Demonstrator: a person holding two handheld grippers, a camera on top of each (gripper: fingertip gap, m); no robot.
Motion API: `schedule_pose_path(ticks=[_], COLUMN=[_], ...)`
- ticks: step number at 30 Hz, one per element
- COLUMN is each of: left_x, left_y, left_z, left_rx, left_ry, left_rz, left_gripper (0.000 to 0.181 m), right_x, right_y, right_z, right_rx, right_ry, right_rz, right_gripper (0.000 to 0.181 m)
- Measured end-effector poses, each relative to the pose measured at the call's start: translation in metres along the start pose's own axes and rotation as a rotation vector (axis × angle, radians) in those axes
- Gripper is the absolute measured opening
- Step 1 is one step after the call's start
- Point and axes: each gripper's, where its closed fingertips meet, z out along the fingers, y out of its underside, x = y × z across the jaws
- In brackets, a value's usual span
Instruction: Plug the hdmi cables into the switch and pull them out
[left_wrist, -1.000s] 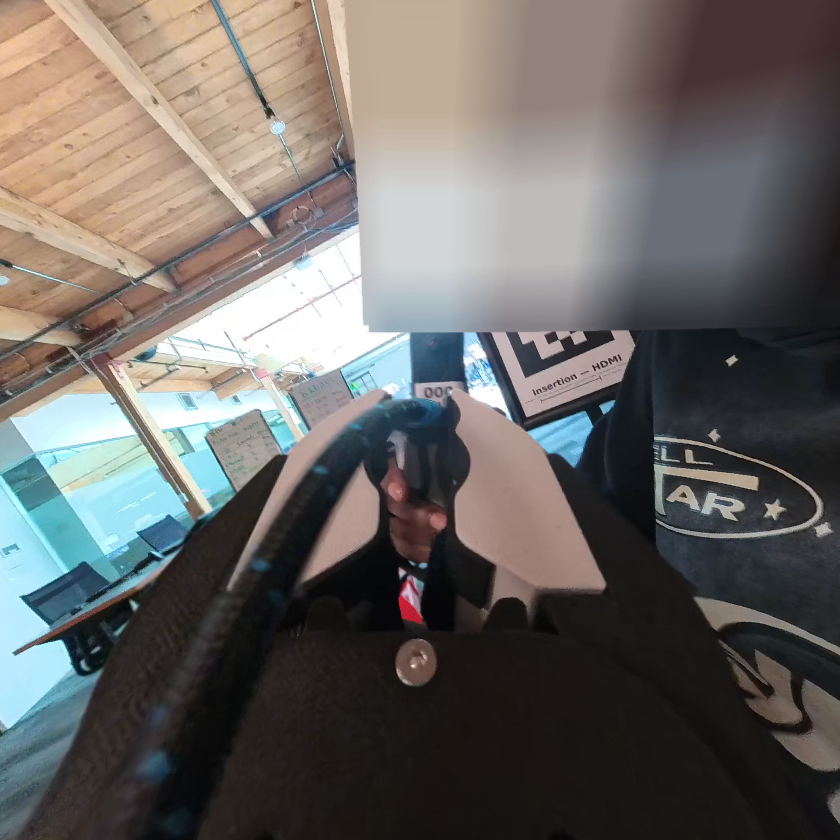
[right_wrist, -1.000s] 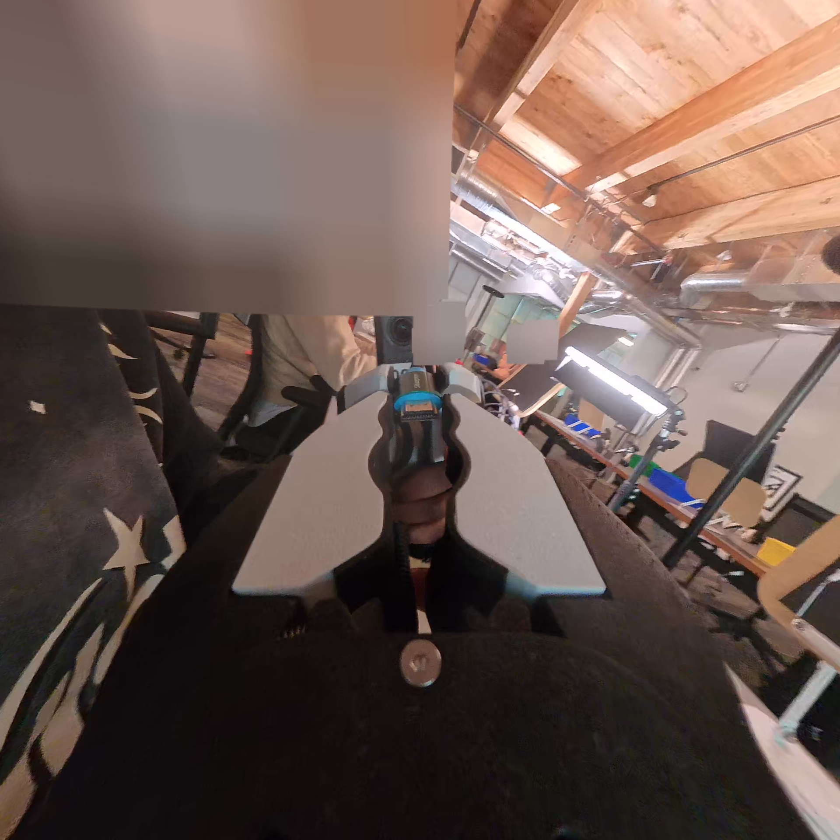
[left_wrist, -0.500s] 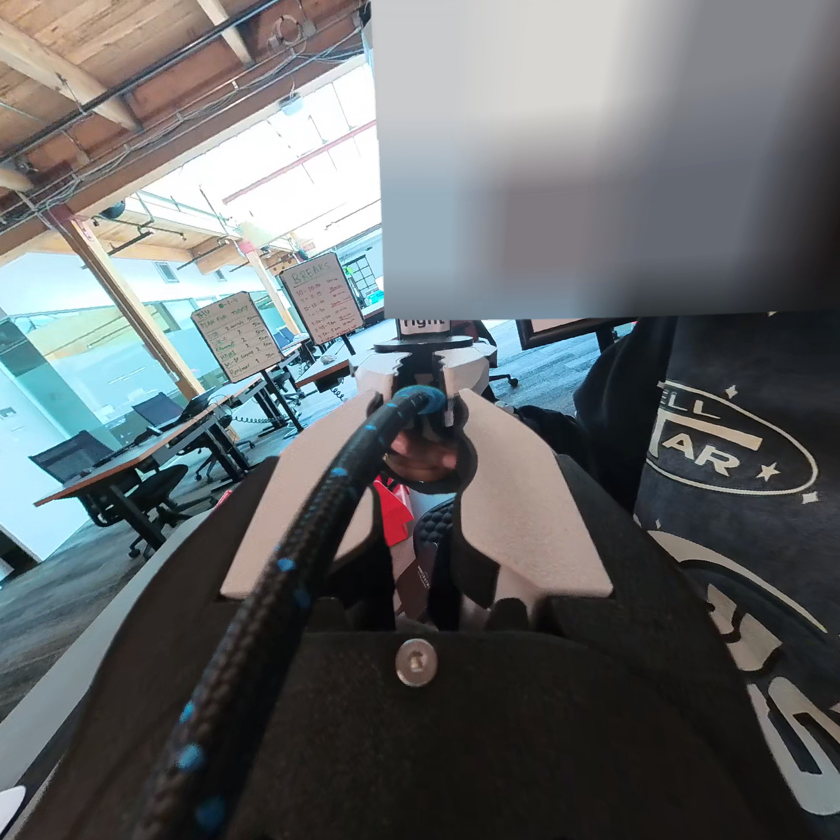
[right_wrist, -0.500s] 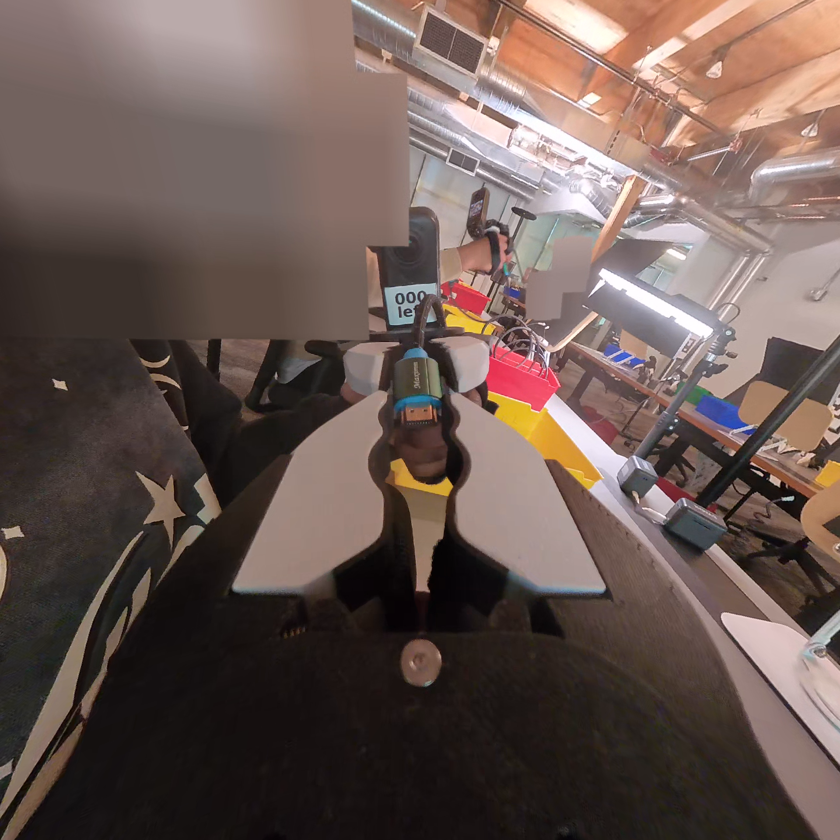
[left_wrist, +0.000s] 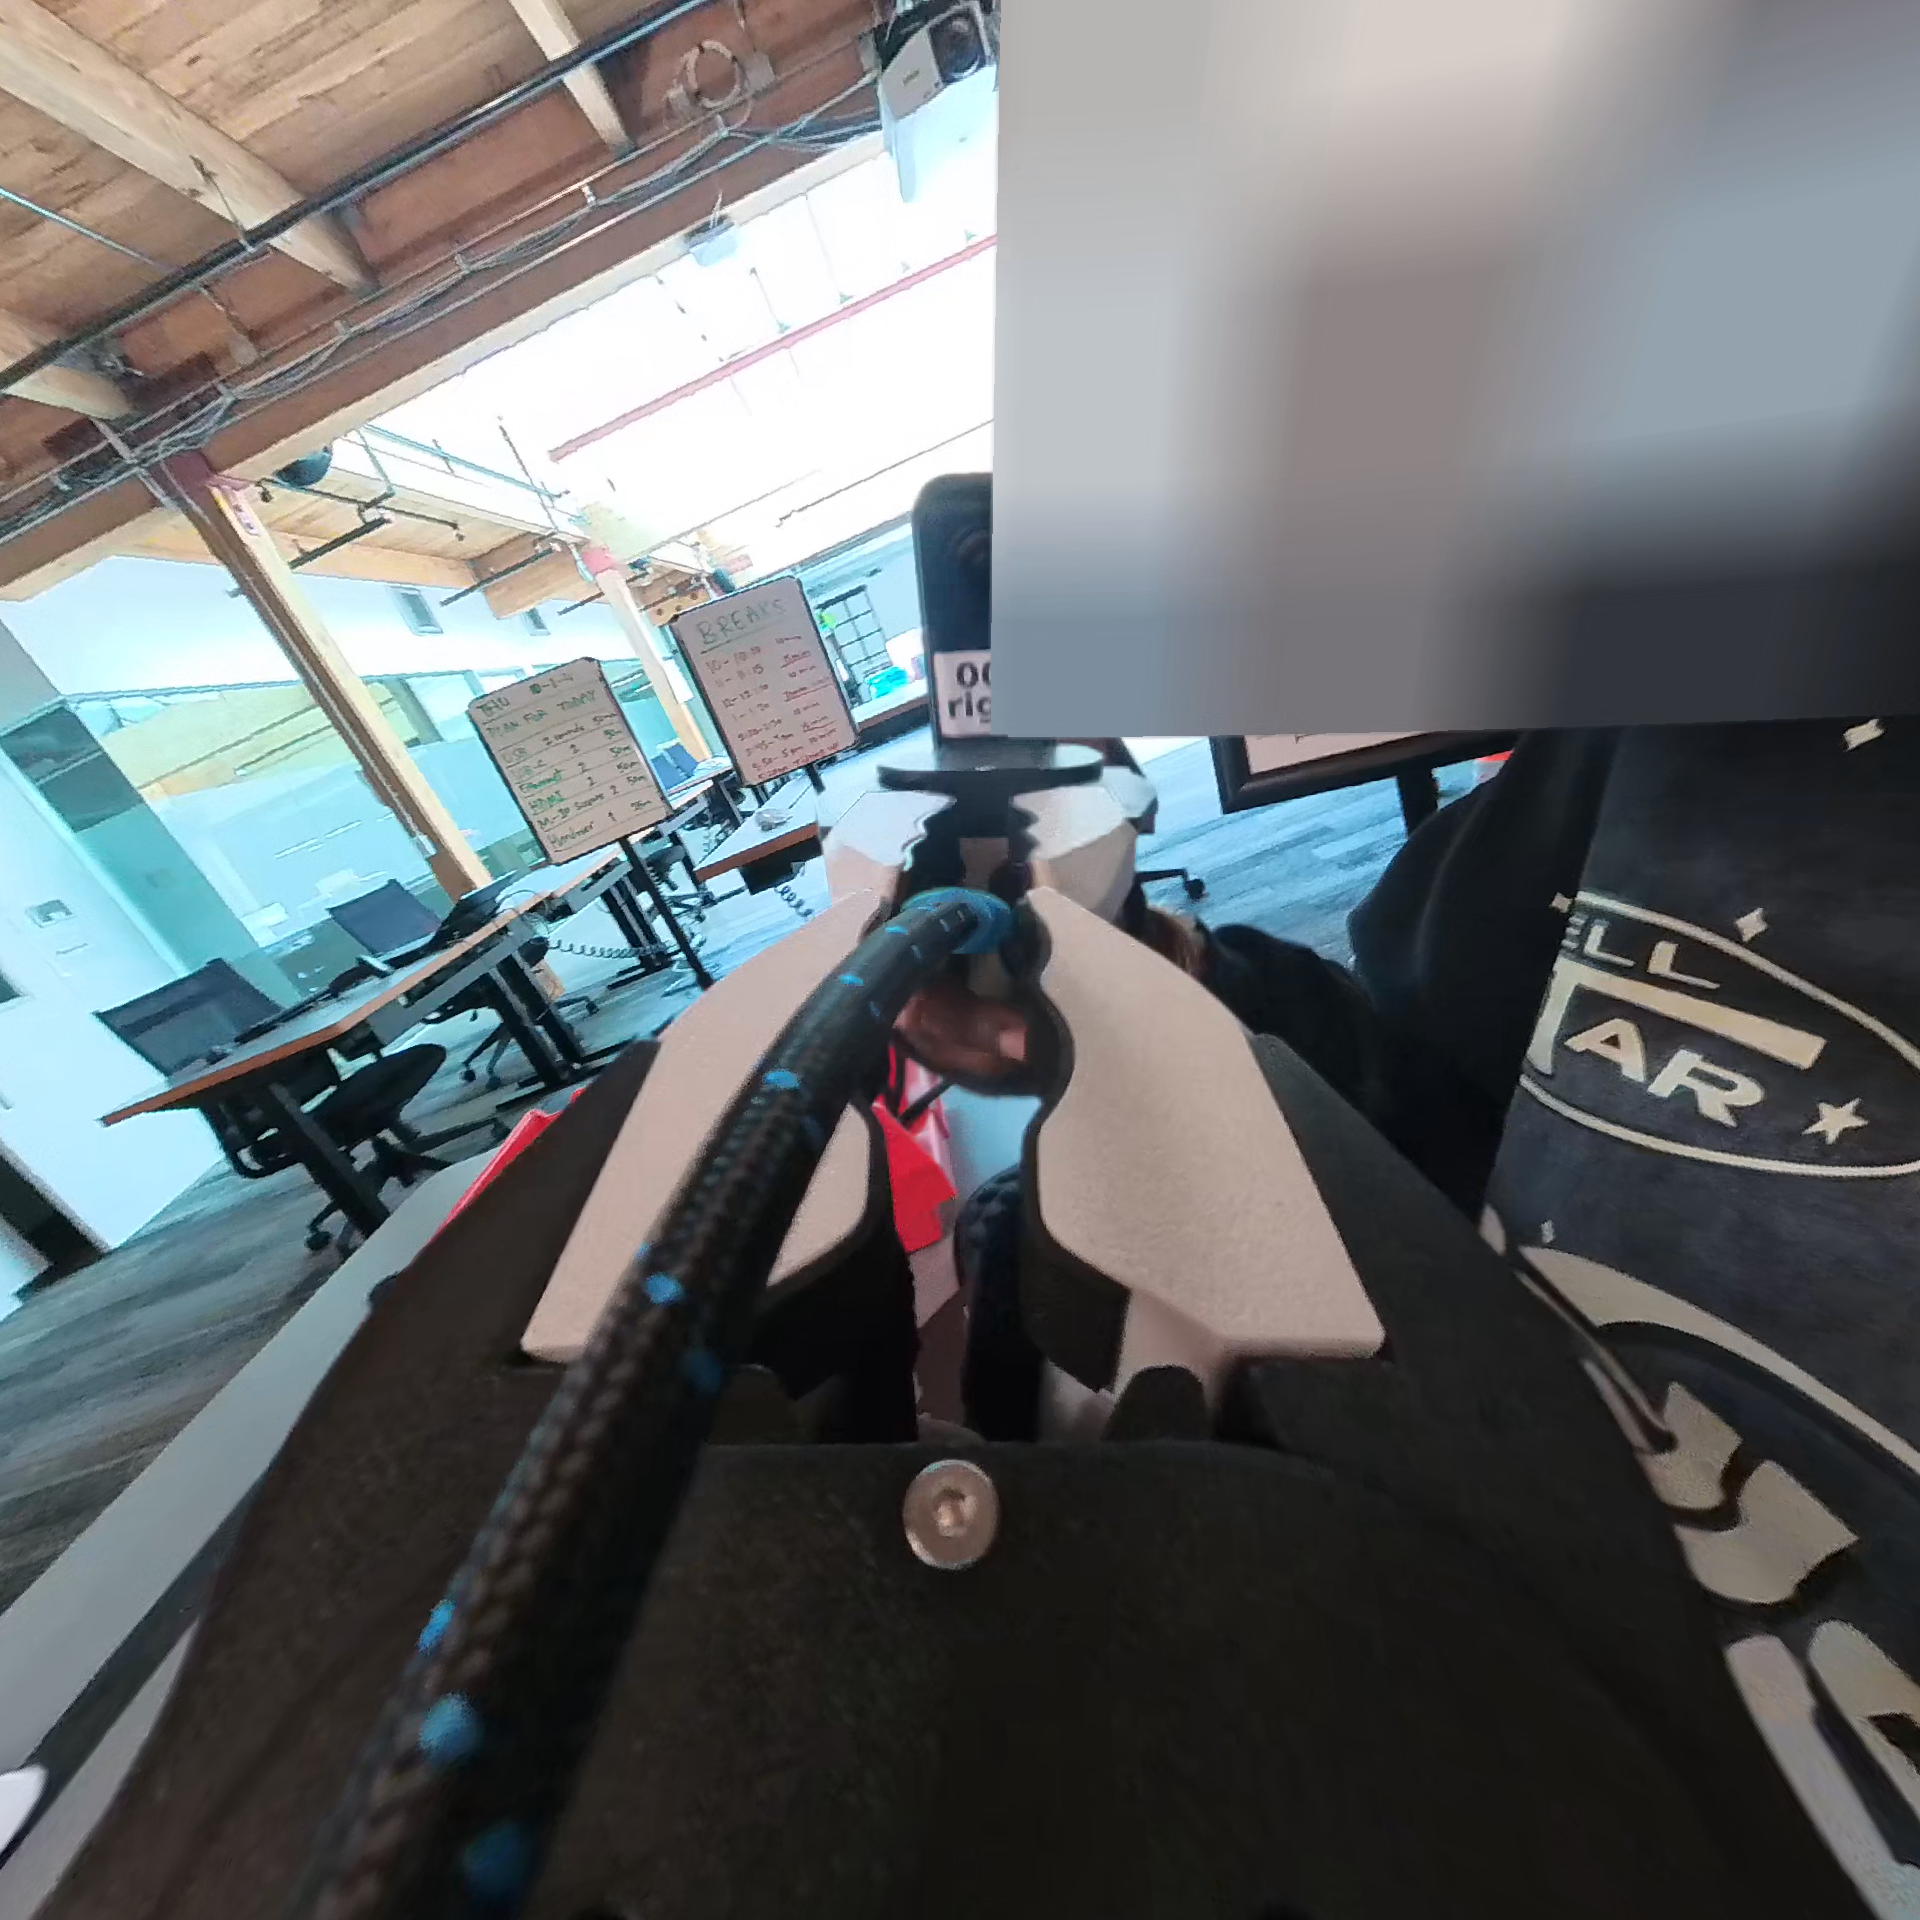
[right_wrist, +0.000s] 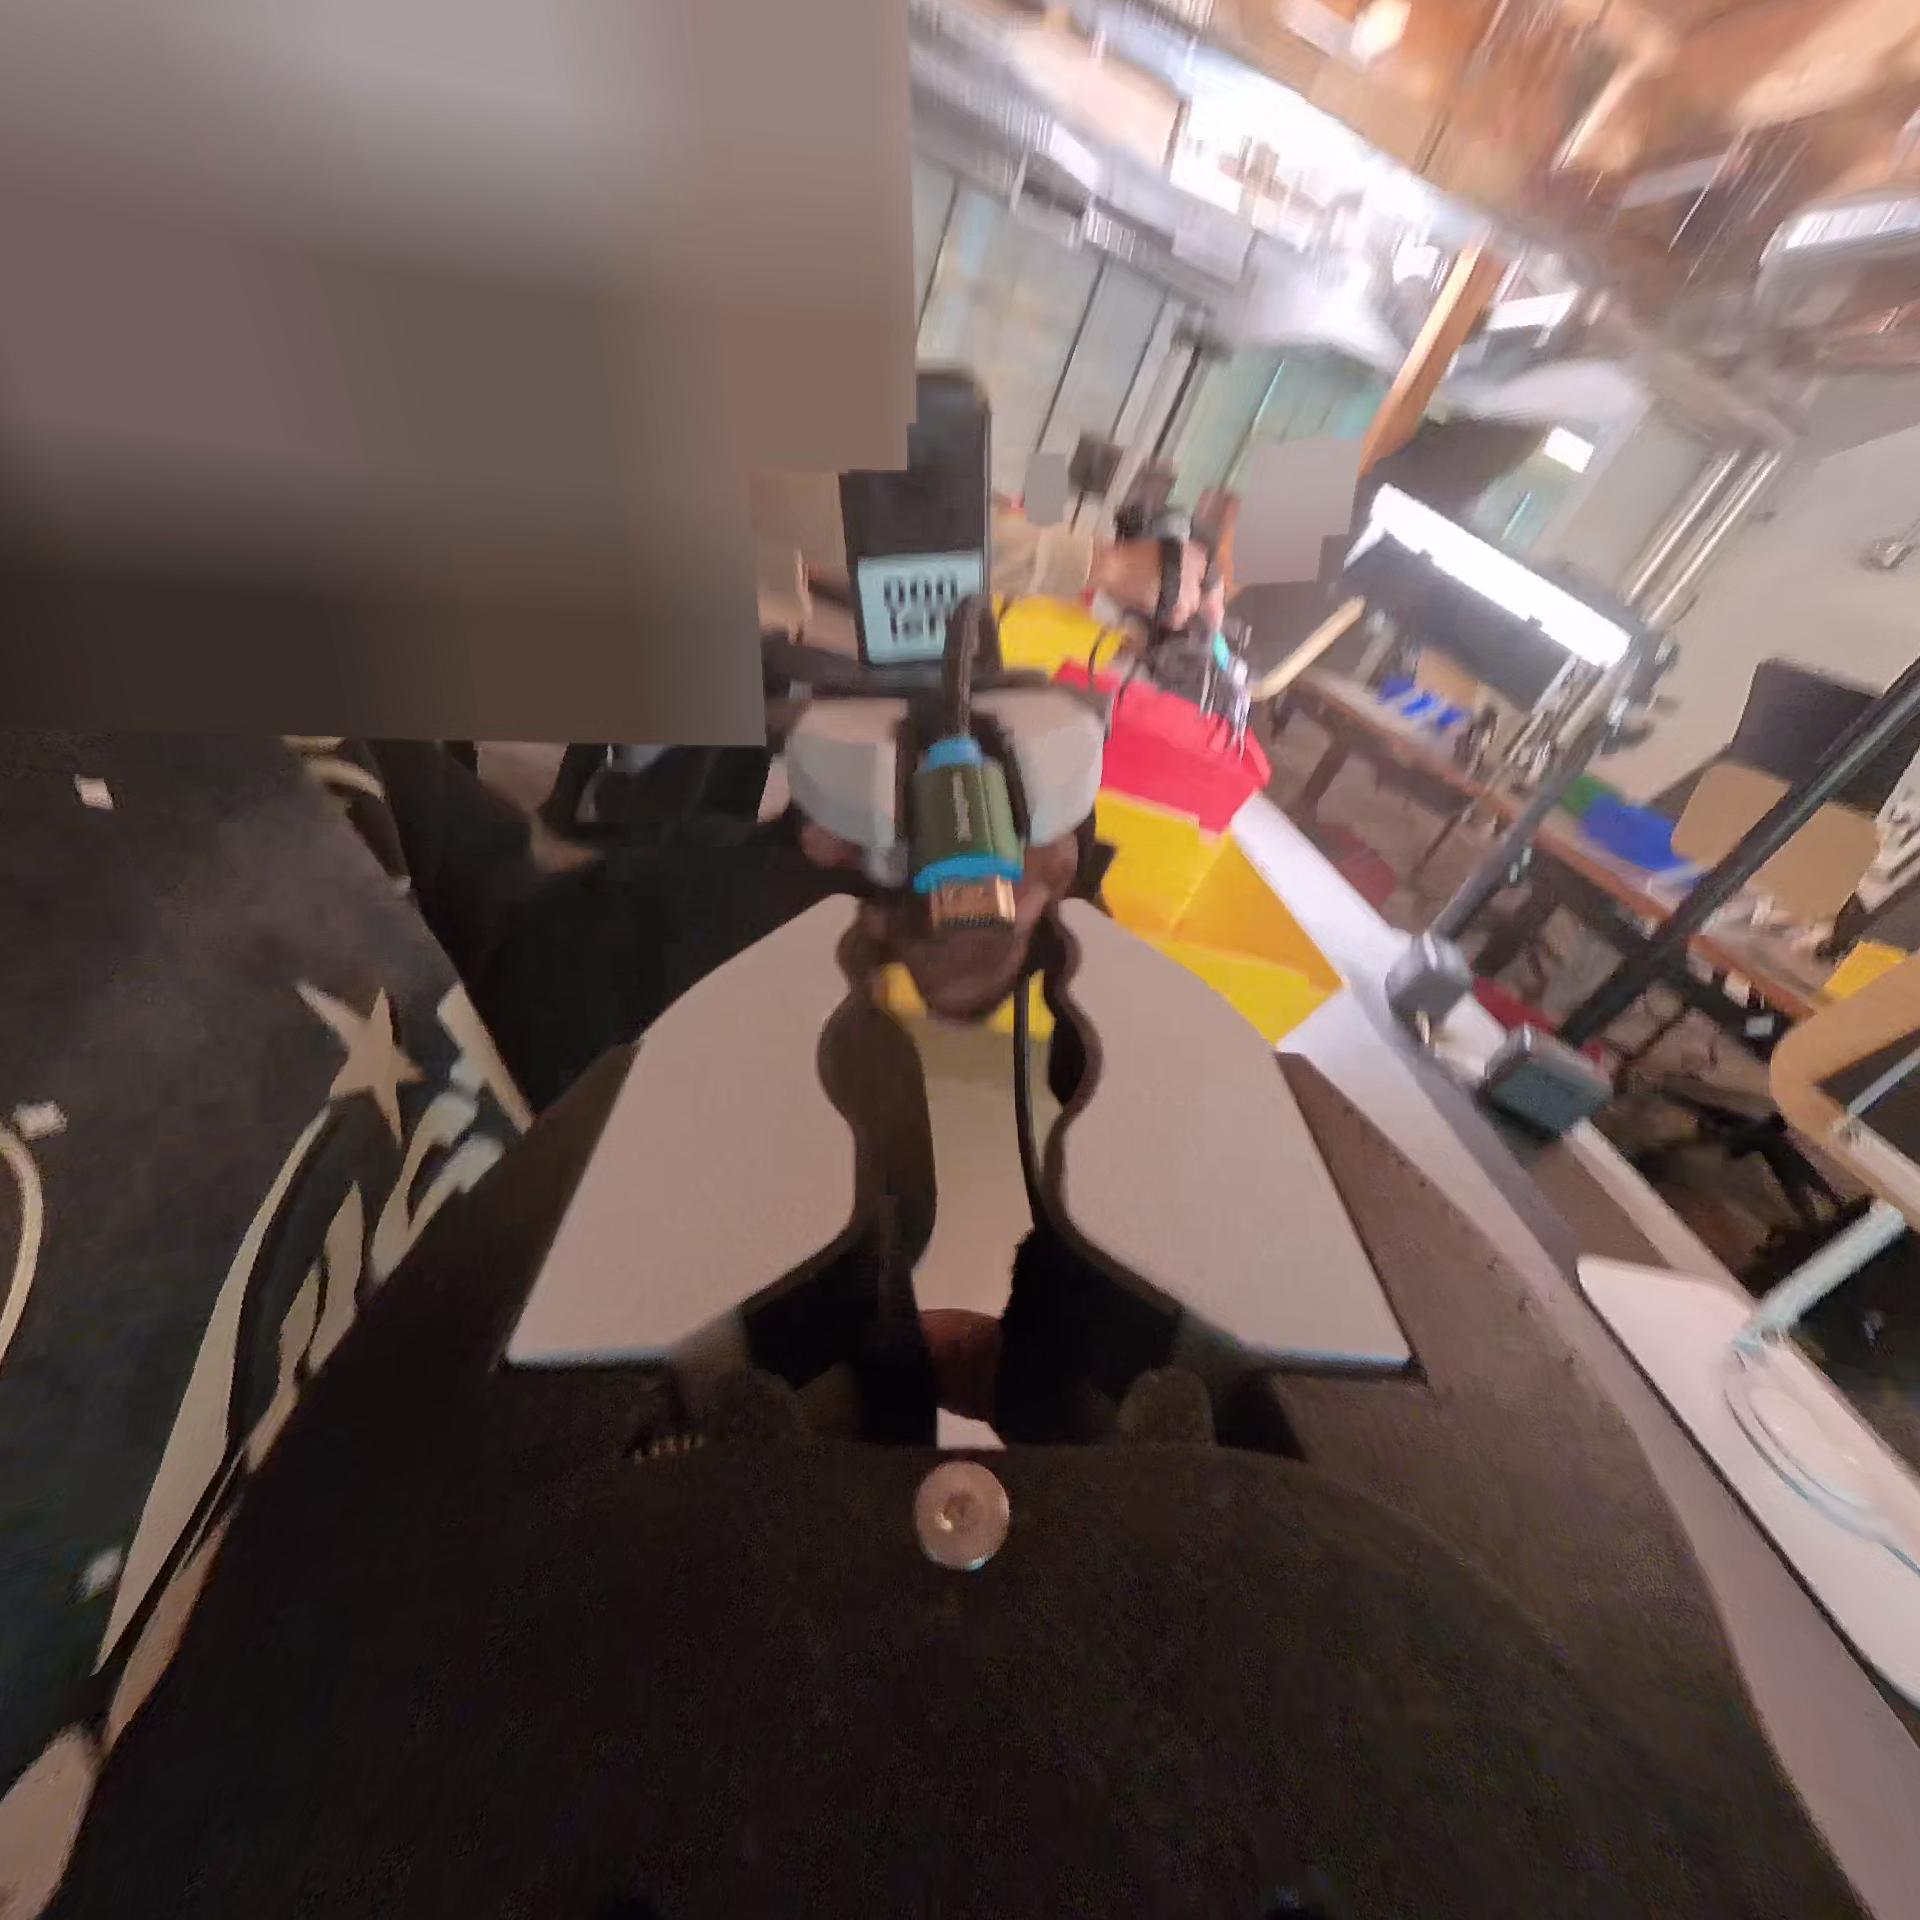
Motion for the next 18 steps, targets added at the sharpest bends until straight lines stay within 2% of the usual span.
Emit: schedule_pose_path(ticks=[3, 6, 9, 13, 15, 18], left_x=[-0.006, -0.012, -0.015, -0.013, -0.011, -0.01], left_y=[0.002, 0.002, 0.003, 0.004, 0.004, 0.003], left_z=[-0.005, -0.008, -0.01, -0.01, -0.01, -0.011], left_rx=[-0.013, -0.003, 0.003, 0.0, -0.006, -0.007], left_ry=[-0.024, -0.047, -0.056, -0.044, -0.035, -0.029], left_rz=[0.009, 0.02, 0.02, 0.025, 0.036, 0.046], left_gripper=[0.021, 0.021, 0.021, 0.021, 0.021, 0.021], right_x=[0.001, -0.01, -0.022, -0.01, -0.005, -0.002], right_y=[0.034, 0.077, 0.118, 0.168, 0.195, 0.222], right_z=[-0.023, -0.053, -0.076, -0.08, -0.084, -0.088], right_rx=[-0.271, -0.528, -0.718, -0.892, -1.028, -1.166], right_ry=[-0.028, -0.123, -0.253, -0.258, -0.227, -0.194], right_rz=[0.003, 0.036, 0.173, 0.38, 0.459, 0.51], right_gripper=[0.059, 0.066, 0.078, 0.092, 0.099, 0.105])
